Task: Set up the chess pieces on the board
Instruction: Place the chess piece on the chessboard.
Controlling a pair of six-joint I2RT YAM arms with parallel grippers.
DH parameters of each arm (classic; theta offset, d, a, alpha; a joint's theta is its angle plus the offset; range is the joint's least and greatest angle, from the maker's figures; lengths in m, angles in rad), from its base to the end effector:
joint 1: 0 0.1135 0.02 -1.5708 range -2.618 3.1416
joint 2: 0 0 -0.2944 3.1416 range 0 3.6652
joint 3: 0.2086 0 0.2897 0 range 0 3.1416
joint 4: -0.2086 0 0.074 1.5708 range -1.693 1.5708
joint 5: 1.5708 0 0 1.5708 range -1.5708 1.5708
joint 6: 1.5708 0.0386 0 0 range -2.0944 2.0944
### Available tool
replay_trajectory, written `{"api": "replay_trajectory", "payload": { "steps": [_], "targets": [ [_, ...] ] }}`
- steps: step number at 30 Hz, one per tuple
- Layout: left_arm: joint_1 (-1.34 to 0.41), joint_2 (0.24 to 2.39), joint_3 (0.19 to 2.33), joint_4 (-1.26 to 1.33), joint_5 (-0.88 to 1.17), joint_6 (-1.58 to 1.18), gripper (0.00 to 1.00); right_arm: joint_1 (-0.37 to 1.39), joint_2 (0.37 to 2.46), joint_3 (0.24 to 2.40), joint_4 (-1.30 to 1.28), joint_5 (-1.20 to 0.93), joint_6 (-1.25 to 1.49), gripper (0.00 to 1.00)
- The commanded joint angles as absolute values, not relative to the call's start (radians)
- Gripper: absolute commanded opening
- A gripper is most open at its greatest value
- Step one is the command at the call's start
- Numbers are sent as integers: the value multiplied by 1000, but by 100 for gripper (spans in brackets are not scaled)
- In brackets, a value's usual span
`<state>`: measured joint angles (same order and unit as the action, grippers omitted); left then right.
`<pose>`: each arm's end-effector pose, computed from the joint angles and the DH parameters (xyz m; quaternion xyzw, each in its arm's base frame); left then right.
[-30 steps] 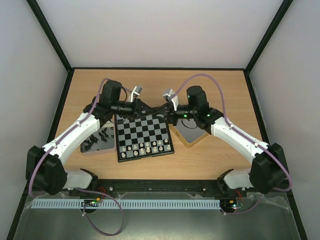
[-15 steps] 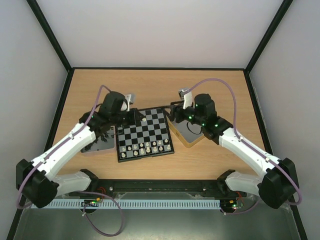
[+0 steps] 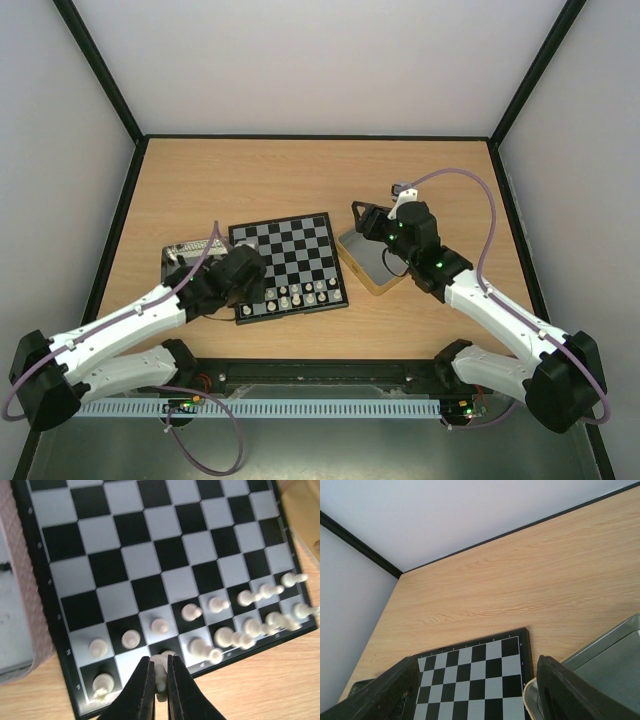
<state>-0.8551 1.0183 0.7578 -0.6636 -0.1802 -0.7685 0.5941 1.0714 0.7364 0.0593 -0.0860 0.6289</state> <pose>0.1511 -0.1632 0.2597 0.0123 0.9447 -0.1709 0.2797 0.2257 0.1565 0.3048 -0.0121 0.7972 0.3741 0.4738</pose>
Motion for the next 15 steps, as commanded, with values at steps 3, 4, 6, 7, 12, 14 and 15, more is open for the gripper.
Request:
{"api": "replay_trajectory", "payload": {
  "steps": [3,4,6,7,12,14,15],
  "targets": [
    [-868,929,622,-612,-166,-823,2,597,1063,718,91,-27,681,63],
    [-870,930,604,-608,-165,-833,2,597,1064,718,90,-24,682,63],
    [-885,934,576,-592,-176,-845,2,597,1067,718,88,-21,682,63],
    [-893,935,563,-587,-190,-855,2,597,1068,718,87,-19,683,63],
    [-904,959,524,-535,-198,-875,2,597,1075,716,90,-11,681,63],
    [-908,980,521,-522,-206,-873,3,596,1077,716,90,-10,681,63],
    [-910,991,522,-518,-211,-871,2,596,1080,716,90,-7,681,63]
  ]
}}
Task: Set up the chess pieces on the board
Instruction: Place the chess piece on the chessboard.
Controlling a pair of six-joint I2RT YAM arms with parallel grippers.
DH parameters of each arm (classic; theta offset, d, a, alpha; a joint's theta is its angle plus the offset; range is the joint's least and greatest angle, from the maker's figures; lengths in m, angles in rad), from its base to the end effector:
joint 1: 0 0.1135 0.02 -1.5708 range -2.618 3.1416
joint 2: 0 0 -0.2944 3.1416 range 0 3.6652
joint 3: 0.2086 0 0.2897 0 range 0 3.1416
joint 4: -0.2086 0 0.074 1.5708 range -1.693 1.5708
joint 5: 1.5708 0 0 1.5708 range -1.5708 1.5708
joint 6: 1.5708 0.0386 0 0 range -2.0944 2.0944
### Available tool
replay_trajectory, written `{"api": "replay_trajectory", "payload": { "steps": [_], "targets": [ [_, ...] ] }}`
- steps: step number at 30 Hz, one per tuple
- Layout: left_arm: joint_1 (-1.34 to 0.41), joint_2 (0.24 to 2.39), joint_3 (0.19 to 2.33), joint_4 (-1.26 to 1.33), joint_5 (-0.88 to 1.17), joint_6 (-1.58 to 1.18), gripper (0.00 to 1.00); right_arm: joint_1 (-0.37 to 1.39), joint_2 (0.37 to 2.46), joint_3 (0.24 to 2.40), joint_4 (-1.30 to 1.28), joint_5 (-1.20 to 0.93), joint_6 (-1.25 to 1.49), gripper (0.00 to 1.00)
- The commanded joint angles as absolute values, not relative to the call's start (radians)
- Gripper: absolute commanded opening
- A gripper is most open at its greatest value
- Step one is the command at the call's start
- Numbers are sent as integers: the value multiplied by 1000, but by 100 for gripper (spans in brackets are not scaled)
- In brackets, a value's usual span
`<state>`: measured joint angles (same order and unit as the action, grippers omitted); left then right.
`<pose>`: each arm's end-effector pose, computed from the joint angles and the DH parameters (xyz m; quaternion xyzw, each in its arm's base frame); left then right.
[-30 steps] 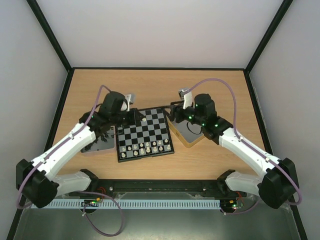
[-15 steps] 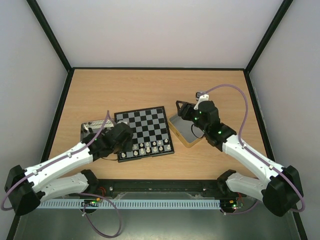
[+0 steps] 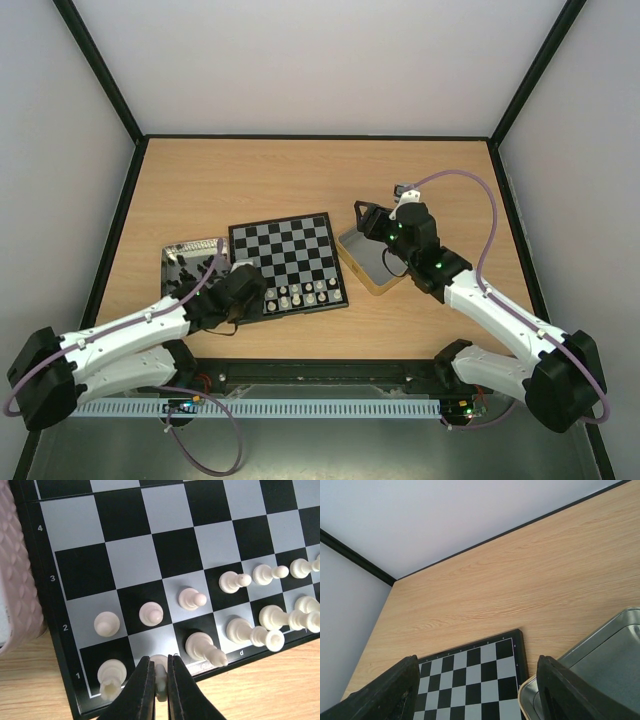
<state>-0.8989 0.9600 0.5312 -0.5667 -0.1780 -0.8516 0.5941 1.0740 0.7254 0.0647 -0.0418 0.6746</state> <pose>0.1266 -0.1482 0.1974 -0.0026 0.9554 -0.1623 0.2465 0.2267 0.1551 0.3004 0.0197 0.7997 0.3690 0.4732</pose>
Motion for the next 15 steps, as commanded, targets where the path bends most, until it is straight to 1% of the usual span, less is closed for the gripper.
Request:
{"api": "replay_trajectory", "payload": {
  "steps": [1,15],
  "targets": [
    [-912,1000,520,-514,-212,-869,2,597,1081,716,89,-6,680,63],
    [-929,1055,479,-477,-223,-884,3,597,1083,701,90,7,667,64]
  ]
}}
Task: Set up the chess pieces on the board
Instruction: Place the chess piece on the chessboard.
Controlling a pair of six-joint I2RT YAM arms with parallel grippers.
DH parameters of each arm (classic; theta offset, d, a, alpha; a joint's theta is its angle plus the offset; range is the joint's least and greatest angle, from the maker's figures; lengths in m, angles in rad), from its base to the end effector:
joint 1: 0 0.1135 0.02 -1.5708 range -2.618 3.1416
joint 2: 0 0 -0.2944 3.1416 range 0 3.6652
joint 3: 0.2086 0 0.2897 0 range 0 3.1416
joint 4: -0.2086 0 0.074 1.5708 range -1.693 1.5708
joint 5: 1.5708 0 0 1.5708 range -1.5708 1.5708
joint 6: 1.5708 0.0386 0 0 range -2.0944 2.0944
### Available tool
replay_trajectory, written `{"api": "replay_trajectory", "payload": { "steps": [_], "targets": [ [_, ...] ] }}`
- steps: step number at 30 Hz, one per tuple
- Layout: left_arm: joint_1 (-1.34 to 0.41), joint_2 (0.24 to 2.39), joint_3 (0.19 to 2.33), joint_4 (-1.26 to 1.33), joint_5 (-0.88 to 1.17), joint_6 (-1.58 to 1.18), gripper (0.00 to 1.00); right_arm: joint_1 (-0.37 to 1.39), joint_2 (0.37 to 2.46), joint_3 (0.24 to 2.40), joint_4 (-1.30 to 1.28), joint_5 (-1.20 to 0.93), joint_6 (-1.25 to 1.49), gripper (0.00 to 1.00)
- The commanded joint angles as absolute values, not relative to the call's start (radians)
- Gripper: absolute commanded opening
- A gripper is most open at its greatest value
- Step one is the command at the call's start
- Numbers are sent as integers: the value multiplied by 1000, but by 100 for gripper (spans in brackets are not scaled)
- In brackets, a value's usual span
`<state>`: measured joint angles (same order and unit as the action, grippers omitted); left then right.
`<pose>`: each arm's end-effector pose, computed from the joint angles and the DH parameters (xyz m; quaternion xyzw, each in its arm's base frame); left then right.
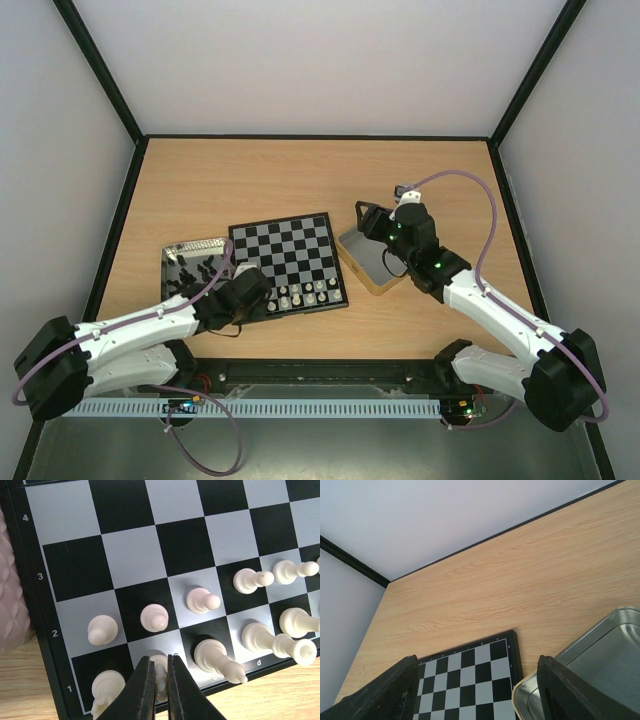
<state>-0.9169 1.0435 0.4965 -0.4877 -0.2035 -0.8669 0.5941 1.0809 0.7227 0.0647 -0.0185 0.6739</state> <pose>0.1292 -0.1558 0.1756 -0.0029 0.9597 -0.1436 0.2417 0.2281 0.1549 0.2975 0.0265 0.8024 0.3591 0.4758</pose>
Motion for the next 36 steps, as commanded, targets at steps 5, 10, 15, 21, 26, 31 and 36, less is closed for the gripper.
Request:
{"api": "replay_trajectory", "payload": {
  "steps": [5,10,15,21,26,31,36],
  "targets": [
    [-930,1065,477,-472,-227,-882,5,597,1079,690,99,7,661,64],
    [-932,1073,493,-493,-221,-880,12,597,1076,689,98,6,662,64],
    [-933,1054,527,-529,-220,-888,20,597,1068,686,100,7,667,64],
    [-934,1026,567,-566,-221,-899,27,597,1056,680,103,5,674,64],
    [-931,1002,635,-618,-245,-904,36,597,1033,687,70,5,680,65],
    [-930,962,761,-708,-338,-905,56,596,989,711,-50,38,684,67],
    [-927,871,872,-706,-416,-834,76,597,943,738,-255,89,681,71]
  ]
}}
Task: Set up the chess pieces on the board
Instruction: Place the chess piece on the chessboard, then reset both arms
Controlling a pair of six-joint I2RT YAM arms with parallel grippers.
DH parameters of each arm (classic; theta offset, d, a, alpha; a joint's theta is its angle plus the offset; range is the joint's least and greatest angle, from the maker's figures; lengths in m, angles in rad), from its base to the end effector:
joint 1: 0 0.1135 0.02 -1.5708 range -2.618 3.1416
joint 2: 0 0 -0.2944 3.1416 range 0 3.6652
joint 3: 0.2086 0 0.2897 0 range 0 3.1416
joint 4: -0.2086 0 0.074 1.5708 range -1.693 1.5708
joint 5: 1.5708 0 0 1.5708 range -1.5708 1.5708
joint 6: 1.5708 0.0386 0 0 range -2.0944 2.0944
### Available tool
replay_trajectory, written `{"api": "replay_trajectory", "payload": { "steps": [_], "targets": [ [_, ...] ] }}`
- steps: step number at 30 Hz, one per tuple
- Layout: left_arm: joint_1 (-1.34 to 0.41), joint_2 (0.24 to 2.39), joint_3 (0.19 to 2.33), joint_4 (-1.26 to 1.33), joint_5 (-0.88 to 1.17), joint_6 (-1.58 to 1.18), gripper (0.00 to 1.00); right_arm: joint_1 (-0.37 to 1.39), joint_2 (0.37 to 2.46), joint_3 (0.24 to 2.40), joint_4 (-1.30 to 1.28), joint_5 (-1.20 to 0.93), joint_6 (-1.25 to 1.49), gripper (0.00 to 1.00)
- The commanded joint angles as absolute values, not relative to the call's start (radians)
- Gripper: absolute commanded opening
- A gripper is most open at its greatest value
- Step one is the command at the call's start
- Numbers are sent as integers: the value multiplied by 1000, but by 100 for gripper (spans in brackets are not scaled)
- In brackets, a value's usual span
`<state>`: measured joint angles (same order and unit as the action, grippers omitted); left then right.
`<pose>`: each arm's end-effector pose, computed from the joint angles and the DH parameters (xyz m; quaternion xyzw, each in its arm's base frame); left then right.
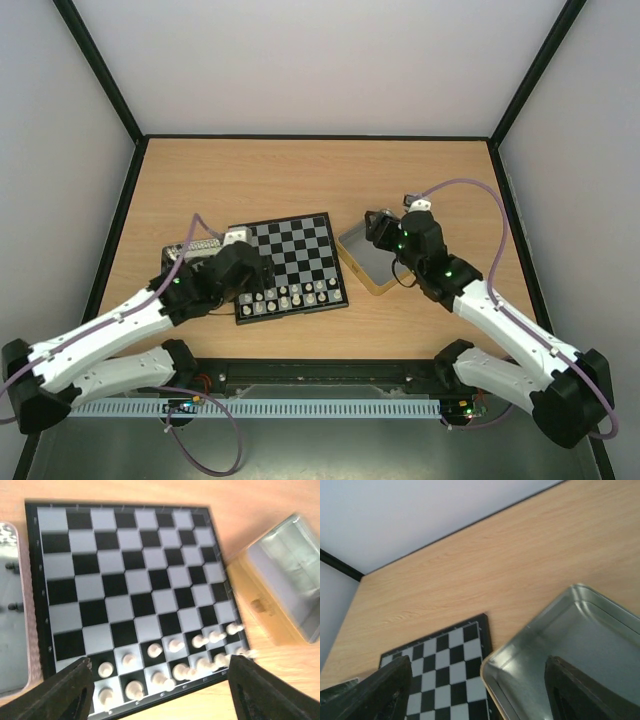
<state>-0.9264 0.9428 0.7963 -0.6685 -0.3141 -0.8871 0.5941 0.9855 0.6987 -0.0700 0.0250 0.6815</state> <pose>0.1369 -0.1624 0.2891 -0.0397 0.9190 -0.1974 0.3391 0.2091 0.1401 0.2969 0.0430 0.8202 0.3314 0.4643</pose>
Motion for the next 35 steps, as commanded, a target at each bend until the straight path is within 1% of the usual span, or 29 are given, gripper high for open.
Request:
{"api": "replay_trajectory", "payload": {
  "steps": [1,2,3,6,8,9,13,19,27,35],
  "targets": [
    [-927,851,887,-697,-427,-801,88,597,930,740,-290,90,681,73],
    [-927,834,898,-684,-443,-774,98,596,910,744,-327,91,683,76],
    [-927,817,908,-679,-470,-756,99,597,896,748,-358,91,688,79],
    [-927,779,940,-690,-572,-726,100,597,846,775,-460,94,697,90],
    [-928,757,970,-709,-618,-714,100,597,802,796,-524,127,709,100],
    [-927,745,985,-723,-637,-711,100,597,775,805,-552,148,711,99],
    [-927,684,1042,-765,-692,-684,100,597,681,851,-650,253,704,98],
    [-927,575,1099,-816,-717,-653,100,596,542,885,-716,388,706,98],
    [-927,467,1123,-883,-763,-633,100,597,392,860,-706,406,693,98],
    [-925,453,1109,-913,-768,-636,100,597,386,852,-695,410,686,98]
  ]
}}
